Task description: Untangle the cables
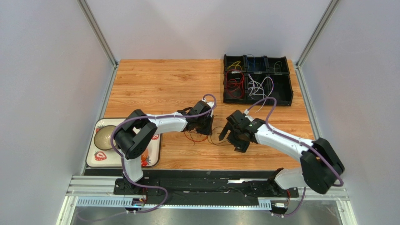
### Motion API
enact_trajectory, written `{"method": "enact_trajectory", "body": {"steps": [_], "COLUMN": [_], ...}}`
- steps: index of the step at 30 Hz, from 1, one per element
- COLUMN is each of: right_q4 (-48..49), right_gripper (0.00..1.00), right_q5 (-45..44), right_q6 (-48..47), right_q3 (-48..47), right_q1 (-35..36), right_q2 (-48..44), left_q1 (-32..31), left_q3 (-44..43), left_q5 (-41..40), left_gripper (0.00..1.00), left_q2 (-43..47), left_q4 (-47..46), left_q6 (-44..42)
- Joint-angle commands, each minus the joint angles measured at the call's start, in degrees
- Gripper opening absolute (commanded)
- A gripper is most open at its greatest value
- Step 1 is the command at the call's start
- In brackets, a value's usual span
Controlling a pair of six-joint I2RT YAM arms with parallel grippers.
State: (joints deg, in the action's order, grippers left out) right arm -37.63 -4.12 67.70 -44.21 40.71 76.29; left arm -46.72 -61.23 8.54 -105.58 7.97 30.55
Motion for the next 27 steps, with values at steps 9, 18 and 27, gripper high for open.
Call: {"method": "enact_trajectory", "body": {"steps": [9, 18, 27], "right_q4": [2.7, 1.3, 2.3], "right_gripper": [0.83, 0.61, 0.14], "right_q5": [-5.9, -13.0, -12.9], "right_q6": [-0.4, -2.6, -5.0], "right_q3": [-7.6, -8.9, -9.6], "right_q1": [0.3, 0.4, 0.6], "right_q2": [10.0, 12.0, 13.7], "left_q1": [0.2, 0.2, 0.2], "left_q3": [0.3, 0.5, 0.9], "left_q5": [1.0, 2.4, 2.5], "left_gripper": [0.0, 0.0, 0.0], "left_q2": [2.7, 3.1, 3.5], "left_q4": [-1.2, -1.8, -1.6], "left_q6": [0.5, 1.1, 1.0]}}
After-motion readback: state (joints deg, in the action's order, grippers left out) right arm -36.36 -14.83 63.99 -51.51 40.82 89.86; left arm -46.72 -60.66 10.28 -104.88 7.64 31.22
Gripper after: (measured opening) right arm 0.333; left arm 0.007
